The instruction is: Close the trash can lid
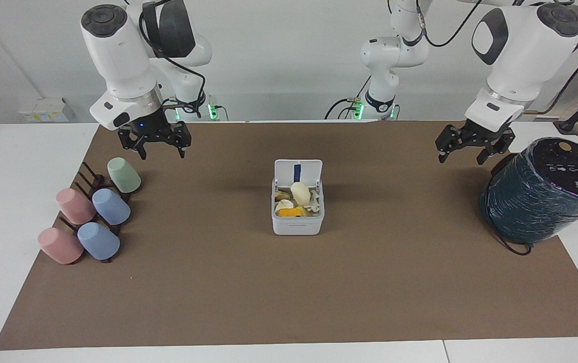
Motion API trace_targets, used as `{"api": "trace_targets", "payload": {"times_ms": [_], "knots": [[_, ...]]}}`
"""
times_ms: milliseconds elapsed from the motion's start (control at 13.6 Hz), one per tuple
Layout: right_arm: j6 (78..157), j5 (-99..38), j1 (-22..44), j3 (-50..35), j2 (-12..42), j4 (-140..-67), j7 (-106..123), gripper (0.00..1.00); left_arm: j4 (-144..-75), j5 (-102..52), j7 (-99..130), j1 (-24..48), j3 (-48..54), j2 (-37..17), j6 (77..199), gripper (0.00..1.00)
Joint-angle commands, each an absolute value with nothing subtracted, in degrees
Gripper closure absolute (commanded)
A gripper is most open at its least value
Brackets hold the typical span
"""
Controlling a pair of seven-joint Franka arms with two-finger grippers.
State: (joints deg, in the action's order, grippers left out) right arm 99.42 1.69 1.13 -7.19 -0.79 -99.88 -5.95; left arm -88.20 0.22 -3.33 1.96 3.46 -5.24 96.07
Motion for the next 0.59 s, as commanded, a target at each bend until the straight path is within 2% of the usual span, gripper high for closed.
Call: {"api": "trace_targets", "payload": {"times_ms": [0,515], "knots": [[99.58,0.44,0.18,-7.56,-2.02,-101.07,-5.10,0.00,-90.79,1.41,-3.87,2.29,3.25,-3.25,97.82,0.00],[99.58,0.44,0.18,-7.56,-2.02,-101.07,-5.10,0.00,-92.28,1.41,-3.16,3.16,3.52,-2.38,97.82,0.00]]}}
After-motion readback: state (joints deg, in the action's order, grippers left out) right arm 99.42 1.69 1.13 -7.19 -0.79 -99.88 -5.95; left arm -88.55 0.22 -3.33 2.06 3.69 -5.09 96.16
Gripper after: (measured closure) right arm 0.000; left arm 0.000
